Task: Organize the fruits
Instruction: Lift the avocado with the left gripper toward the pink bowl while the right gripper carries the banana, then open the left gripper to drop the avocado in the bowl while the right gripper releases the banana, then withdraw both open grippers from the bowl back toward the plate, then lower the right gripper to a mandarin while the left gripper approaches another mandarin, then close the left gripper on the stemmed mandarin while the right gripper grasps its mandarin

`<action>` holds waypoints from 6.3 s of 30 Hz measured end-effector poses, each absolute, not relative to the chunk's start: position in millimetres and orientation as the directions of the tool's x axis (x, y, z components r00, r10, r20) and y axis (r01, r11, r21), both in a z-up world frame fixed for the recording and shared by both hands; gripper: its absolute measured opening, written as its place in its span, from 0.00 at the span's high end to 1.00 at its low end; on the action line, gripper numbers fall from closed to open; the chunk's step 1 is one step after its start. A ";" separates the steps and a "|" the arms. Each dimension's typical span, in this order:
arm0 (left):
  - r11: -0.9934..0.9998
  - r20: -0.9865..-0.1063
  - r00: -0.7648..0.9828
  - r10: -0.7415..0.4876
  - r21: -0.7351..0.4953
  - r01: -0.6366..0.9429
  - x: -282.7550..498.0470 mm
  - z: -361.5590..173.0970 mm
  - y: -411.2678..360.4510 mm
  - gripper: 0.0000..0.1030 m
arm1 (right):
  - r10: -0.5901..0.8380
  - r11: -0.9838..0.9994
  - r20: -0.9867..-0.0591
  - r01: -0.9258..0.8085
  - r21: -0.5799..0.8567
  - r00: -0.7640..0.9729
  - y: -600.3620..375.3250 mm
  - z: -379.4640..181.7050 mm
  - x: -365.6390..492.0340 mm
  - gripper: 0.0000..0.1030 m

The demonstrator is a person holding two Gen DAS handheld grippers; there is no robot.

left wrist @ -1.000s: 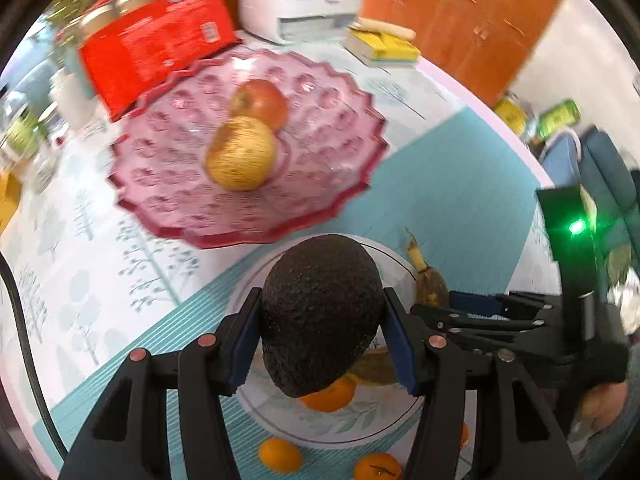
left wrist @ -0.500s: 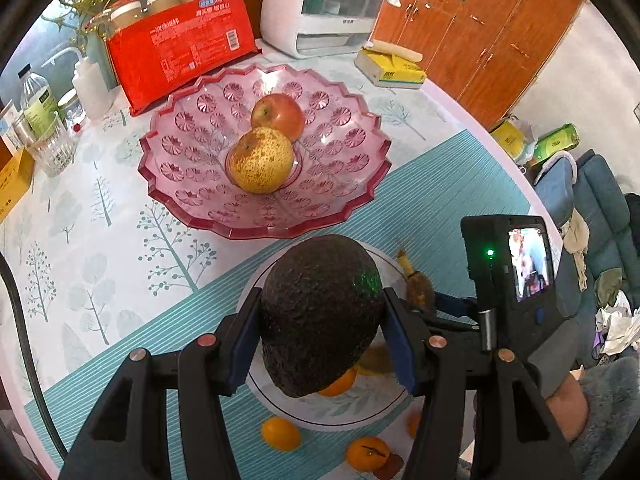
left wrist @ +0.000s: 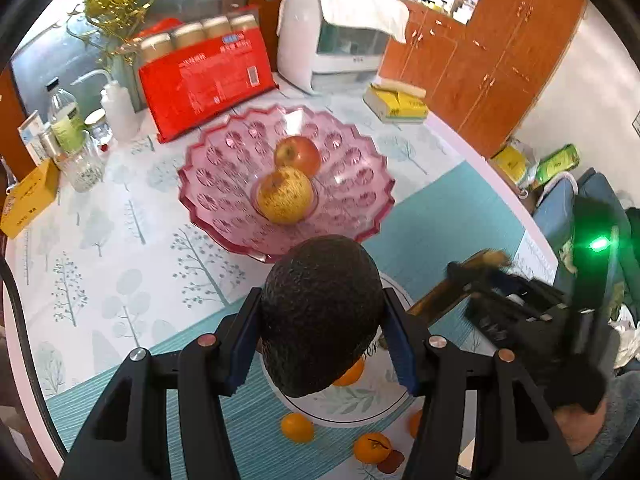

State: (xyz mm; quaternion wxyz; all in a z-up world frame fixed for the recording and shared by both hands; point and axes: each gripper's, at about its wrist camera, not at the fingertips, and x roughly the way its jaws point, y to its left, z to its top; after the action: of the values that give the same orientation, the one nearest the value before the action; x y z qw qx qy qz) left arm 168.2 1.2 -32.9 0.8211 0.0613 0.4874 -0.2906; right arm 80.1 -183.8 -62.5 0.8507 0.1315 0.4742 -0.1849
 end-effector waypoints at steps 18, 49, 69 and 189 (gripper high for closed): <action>0.920 -0.827 0.496 -0.265 -0.063 0.387 197.9 -3.2 8.4 0.46 | -0.172 0.973 -0.739 0.230 -0.024 0.652 -204.0 49.7 167.8 0.67; 0.998 -0.904 0.427 0.009 0.035 0.053 363.3 -117.8 -60.6 0.22 | 0.156 0.983 -0.919 -0.144 0.110 0.362 -223.7 -107.1 324.1 0.59; 0.998 -0.866 0.500 -0.016 0.013 0.054 332.7 -82.6 -65.1 0.14 | 0.178 0.982 -0.868 -0.139 0.128 0.463 -232.4 -82.1 304.4 0.57; 0.974 -0.947 0.243 -0.210 -0.181 0.137 14.6 -176.0 -5.4 0.52 | 0.353 0.918 -0.881 -0.301 0.260 0.315 -155.7 -143.5 -33.4 0.58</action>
State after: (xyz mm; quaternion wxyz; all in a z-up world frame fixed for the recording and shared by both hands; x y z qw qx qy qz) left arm 14.6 -5.4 -176.0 0.7877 -0.0304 0.6054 -0.1101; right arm -33.4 -155.7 -143.5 0.8105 0.0238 0.5494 0.2016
